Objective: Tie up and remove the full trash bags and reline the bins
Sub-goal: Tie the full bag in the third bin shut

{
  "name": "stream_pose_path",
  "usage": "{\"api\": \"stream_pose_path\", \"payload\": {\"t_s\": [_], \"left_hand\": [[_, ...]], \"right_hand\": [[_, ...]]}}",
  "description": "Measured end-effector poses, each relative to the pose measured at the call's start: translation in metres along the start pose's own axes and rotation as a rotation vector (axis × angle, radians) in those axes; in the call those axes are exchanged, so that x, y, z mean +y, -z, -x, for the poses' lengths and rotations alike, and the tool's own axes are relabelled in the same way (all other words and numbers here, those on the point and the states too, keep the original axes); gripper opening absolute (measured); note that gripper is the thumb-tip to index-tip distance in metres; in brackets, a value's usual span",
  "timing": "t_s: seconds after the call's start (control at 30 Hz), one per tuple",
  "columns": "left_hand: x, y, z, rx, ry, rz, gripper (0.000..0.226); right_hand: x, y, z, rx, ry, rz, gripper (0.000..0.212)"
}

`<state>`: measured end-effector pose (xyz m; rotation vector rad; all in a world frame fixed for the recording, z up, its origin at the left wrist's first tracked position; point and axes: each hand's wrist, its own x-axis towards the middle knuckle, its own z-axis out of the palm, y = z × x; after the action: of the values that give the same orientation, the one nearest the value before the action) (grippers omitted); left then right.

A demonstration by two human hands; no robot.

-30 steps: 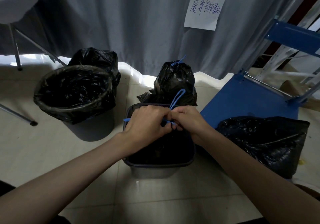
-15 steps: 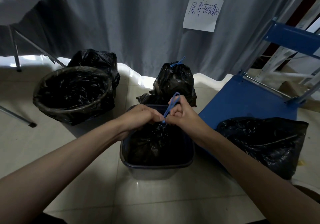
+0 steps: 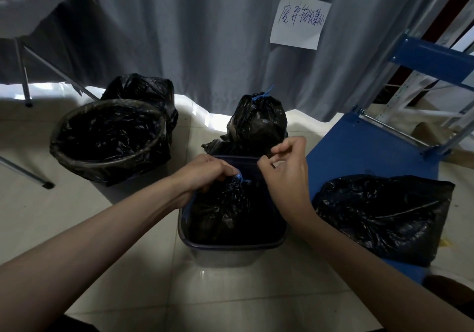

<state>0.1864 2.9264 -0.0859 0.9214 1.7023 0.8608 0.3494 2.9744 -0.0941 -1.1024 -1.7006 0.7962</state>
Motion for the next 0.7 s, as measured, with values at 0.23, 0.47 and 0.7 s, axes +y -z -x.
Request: {"api": "stream_pose_path", "payload": {"t_s": [0.23,0.47,0.7], "left_hand": [[-0.001,0.001,0.000,-0.038,-0.034,0.015,0.012],[-0.003,0.003,0.001,-0.109,-0.064,0.038,0.016],[-0.004,0.013,-0.002,-0.228,-0.163,-0.030,0.016]], "right_hand": [[0.012,-0.004,0.004,-0.262,0.186,0.251,0.025],[0.017,-0.008,0.007,-0.259,0.141,0.289,0.017],[0.003,0.003,0.002,-0.499,-0.033,0.130,0.010]]}}
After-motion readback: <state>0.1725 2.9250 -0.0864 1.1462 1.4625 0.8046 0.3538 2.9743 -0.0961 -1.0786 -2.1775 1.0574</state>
